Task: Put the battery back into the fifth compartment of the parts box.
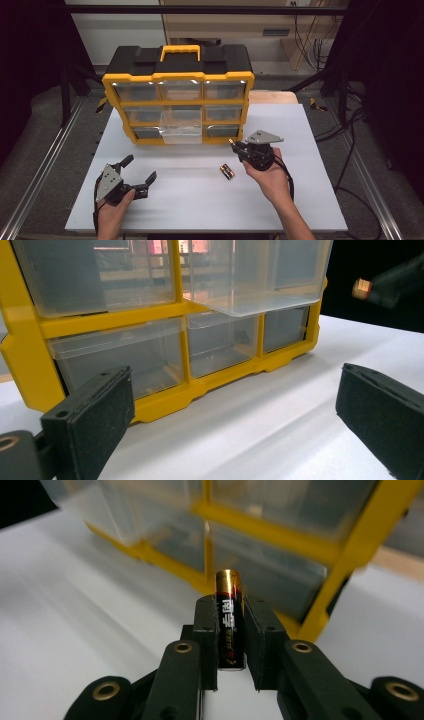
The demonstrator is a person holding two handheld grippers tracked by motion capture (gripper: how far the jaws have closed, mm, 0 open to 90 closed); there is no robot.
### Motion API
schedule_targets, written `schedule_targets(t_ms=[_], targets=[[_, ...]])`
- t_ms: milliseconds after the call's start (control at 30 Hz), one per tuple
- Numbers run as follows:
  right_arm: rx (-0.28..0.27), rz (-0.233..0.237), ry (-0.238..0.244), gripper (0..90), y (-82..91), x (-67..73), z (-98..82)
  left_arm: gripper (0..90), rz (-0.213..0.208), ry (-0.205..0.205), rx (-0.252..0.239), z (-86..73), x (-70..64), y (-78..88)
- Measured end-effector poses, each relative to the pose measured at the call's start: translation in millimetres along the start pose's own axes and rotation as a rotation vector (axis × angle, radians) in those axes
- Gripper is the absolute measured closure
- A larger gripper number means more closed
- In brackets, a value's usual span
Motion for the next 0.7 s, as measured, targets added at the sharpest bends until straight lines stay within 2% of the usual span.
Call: schedule_targets(t_ms=[233, 333, 533, 700], targets=[[-0.117, 0.034, 0.062, 76.9, 22.2, 18.5, 58.6, 2.2, -0.001, -0.005, 0.001, 0.4, -1.8, 0.4], [-0.143, 0.05, 0.077, 76.9, 25.1, 23.9, 75.2, 2.2, 0.007, -0.011, 0.005, 0.3, -2.0, 0.0], [-0.172, 0.078, 0.094, 76.8, 24.3, 36.0, 104.5, 2.2, 0.008, -0.009, 0.0, 0.6, -1.3, 0.8], [-0.172, 0.098, 0.121, 76.9, 18.5, 47.0, 124.2, 2.2, 0.005, -0.008, 0.0, 0.4, -1.2, -0.1]])
Point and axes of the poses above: each handheld gripper's, and its own axes: y roughly backward along the jaws, z roughly out of its top, x roughly to its left, the point moved 2 cm from there along -y, roughly forward along the jaws, and after that the axes turned 10 degrees about -z, right-handed, at the moved point
